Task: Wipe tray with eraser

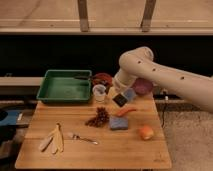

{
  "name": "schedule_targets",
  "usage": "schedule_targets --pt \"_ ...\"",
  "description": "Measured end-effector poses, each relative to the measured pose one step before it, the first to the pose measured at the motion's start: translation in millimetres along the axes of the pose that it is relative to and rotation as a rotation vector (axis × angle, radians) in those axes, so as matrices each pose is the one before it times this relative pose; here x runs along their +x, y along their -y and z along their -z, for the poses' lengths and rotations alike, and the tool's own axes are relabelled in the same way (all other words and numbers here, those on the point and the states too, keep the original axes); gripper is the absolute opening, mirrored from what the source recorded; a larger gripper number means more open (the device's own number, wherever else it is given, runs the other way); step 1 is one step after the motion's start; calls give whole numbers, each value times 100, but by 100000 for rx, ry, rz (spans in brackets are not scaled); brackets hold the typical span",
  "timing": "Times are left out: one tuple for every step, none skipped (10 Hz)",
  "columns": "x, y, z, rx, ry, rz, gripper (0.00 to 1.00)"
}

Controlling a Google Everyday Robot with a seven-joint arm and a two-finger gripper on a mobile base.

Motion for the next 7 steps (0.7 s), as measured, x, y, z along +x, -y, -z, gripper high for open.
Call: schedule_targets --pt "-2365 -230 -456 -2210 633 2197 0" --pt "-1388 -10 -253 -1384 82 1179 0" --pt "-337 46 -83 -338 36 216 0" --pt "-107 -75 11 -107 125 124 0" --pt "98 107 33 124 2 -194 0" --pt "63 67 33 62 44 -143 0" --pt "-46 -137 -82 -49 -1 205 0"
